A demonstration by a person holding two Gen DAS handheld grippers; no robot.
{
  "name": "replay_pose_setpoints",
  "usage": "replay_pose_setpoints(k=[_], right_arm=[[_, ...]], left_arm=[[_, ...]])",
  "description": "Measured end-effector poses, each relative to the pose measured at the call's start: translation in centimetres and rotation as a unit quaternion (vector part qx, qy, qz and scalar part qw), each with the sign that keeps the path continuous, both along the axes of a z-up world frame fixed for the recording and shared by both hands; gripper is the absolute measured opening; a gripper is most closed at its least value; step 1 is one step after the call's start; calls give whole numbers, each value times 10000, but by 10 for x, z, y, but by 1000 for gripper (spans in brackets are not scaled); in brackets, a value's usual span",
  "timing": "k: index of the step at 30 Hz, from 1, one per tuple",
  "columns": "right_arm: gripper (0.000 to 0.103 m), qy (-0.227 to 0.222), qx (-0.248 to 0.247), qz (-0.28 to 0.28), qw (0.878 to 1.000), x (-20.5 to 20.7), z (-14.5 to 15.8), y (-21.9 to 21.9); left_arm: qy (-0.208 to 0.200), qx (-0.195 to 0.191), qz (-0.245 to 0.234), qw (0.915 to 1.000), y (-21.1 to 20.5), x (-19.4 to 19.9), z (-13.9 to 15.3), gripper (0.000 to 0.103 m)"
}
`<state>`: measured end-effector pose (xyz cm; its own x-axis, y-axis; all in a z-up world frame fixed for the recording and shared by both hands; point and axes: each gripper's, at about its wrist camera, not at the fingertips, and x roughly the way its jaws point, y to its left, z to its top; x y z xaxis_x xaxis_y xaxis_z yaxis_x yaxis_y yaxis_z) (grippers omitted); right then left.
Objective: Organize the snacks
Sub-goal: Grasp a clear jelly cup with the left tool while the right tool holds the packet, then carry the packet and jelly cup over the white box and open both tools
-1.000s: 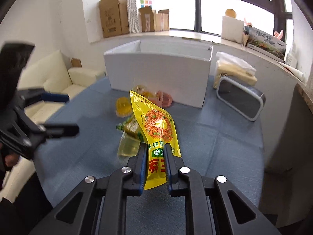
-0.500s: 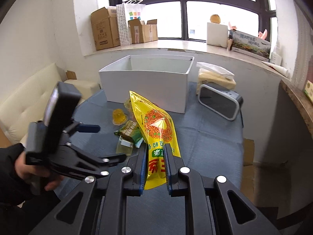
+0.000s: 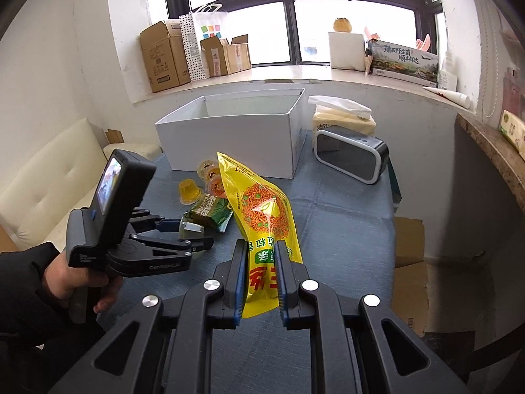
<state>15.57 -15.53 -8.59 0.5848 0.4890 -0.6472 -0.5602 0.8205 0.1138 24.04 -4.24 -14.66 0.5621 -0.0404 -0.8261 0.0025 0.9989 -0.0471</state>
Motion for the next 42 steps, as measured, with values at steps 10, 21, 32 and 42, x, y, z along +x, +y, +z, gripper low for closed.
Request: replay_pose_setpoints(k=[10,21,32,42], right_arm=[[16,42,111,110,9999,11,-1,22],[17,-266,181,322,9990,54,36,77],[17,-526,135,213,9983,169,90,143],[63,-16,-369,-88,9993,241,49,182]], left_arm=[[-443,-58,-53,9990,27,-34,41,51],[-1050,55,51,9944,80,-10,108,51],[-1492,-60,55,9888,148,90,156,51],[-942,158,210,9952,184,155,115,69]])
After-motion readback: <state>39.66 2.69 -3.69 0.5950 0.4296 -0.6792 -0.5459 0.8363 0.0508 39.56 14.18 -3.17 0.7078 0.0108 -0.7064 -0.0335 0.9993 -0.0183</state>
